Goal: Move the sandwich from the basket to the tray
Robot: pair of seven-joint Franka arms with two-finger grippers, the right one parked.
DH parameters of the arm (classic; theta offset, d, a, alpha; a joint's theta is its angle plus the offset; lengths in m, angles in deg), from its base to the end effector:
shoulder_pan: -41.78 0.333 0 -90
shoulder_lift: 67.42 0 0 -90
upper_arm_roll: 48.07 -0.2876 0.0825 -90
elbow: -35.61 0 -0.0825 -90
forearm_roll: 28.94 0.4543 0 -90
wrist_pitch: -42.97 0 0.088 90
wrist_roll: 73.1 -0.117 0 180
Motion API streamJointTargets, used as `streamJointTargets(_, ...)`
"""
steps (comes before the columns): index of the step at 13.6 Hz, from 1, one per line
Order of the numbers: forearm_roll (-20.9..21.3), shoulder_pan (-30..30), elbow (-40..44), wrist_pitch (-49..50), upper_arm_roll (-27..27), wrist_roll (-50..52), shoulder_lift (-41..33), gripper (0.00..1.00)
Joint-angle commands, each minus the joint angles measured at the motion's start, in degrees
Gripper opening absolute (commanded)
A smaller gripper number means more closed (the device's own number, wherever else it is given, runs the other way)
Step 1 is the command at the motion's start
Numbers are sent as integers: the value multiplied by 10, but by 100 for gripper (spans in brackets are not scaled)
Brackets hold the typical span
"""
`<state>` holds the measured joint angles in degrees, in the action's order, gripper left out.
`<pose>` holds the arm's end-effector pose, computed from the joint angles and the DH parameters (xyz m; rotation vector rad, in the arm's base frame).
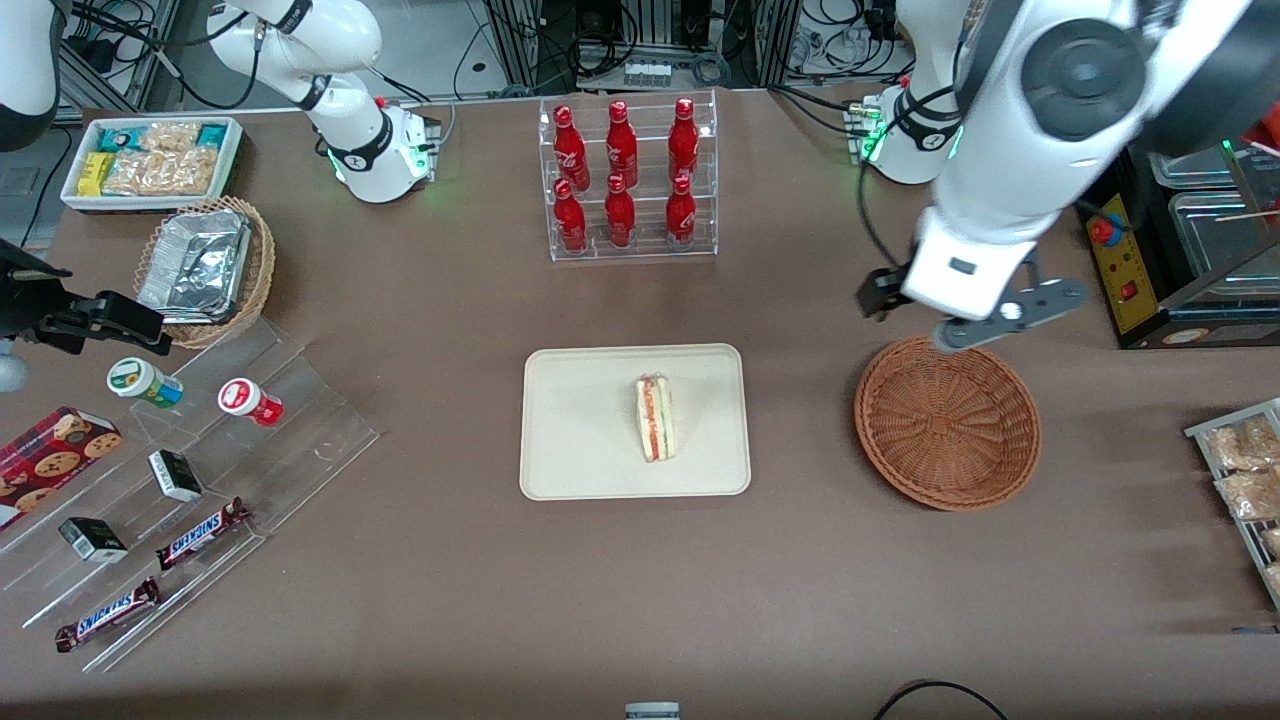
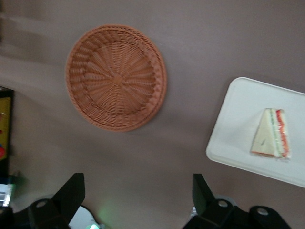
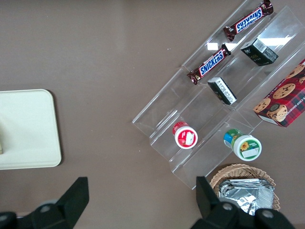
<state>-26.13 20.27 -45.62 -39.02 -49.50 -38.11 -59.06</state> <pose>0.6112 -0.2178 0.5639 -3.0041 -0.3986 0.1415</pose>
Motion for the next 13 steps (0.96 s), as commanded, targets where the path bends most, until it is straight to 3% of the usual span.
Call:
streamJointTargets(1,2,66,-21,28,9,-103,-42,99)
streamJointTargets(7,-40,240,-20,72,7,-371,-73,99)
streamJointTargets(13,-34,229,-20,69,-11,-392,-59,99)
